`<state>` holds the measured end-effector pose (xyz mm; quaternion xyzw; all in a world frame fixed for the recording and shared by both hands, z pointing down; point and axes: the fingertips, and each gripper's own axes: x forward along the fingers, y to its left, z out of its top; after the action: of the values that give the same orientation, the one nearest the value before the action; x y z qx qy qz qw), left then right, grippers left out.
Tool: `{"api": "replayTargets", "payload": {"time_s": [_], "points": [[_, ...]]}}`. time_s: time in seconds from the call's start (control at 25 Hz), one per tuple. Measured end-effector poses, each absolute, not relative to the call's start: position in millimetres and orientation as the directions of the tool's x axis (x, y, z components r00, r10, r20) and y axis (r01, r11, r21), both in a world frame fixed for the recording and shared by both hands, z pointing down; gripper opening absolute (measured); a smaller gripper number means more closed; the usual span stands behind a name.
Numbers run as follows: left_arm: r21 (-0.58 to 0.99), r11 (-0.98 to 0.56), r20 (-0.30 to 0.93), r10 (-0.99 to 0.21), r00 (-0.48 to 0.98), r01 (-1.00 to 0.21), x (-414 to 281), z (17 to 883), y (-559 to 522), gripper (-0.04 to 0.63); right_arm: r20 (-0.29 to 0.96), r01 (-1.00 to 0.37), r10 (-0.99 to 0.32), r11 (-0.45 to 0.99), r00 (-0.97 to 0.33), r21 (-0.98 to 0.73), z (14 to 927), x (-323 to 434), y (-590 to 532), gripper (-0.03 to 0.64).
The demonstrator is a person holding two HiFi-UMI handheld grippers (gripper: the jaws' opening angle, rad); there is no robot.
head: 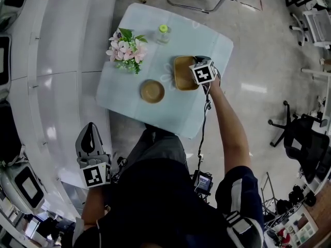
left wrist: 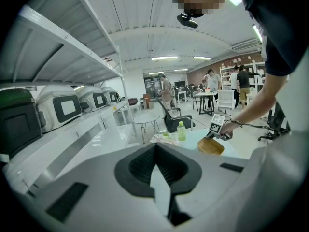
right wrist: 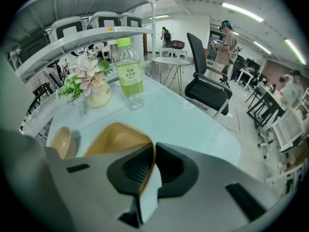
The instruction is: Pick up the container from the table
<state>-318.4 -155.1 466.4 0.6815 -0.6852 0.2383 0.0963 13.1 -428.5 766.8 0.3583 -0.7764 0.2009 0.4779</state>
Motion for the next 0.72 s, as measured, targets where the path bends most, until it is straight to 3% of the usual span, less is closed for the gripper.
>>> {"api": "replayTargets", "payload": {"time_s": [0.72], "points": [[-0.17, -0.083, 0.396, -0.918, 0.009, -0.982, -305, 450, -160, 0.003, 0.879, -0.818, -0.343, 0.569, -0.332, -0.086, 694, 23, -387, 0.017]]}}
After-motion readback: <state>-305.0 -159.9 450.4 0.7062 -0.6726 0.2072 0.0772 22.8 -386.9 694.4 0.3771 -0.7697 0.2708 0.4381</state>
